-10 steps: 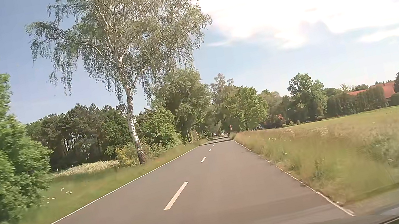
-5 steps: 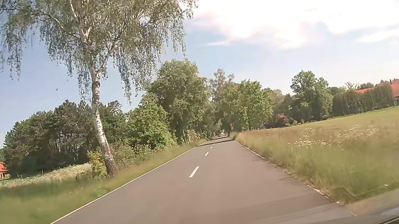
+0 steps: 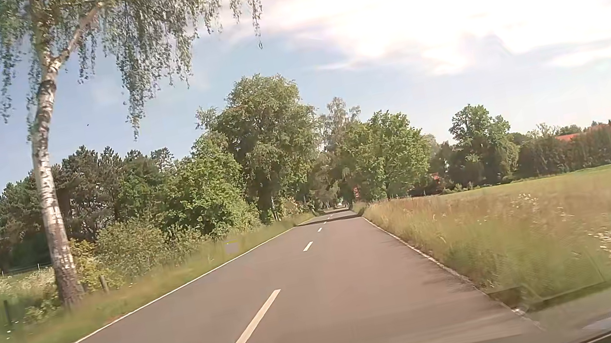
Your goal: Follow the waypoints while adhering to traffic rules and regulations
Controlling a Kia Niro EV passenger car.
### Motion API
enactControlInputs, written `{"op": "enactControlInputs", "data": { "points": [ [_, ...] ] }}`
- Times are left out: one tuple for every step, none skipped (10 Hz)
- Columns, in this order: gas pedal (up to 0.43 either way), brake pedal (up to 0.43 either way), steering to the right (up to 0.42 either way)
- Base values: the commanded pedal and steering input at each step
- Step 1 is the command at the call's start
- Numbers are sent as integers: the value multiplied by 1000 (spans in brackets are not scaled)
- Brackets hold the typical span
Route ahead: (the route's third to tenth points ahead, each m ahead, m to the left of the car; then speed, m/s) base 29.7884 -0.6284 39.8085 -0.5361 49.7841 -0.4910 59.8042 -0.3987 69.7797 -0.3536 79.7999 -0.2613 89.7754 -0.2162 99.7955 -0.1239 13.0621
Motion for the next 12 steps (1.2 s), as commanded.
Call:
{"op": "enactControlInputs", "data": {
  "points": [
    [138, 0, 0],
    [138, 0, 0],
    [138, 0, 0],
    [138, 0, 0],
    [138, 0, 0],
    [138, 0, 0],
    [138, 0, 0],
    [138, 0, 0],
    [138, 0, 0],
    [138, 0, 0],
    [138, 0, 0],
    [138, 0, 0]
  ]
}}
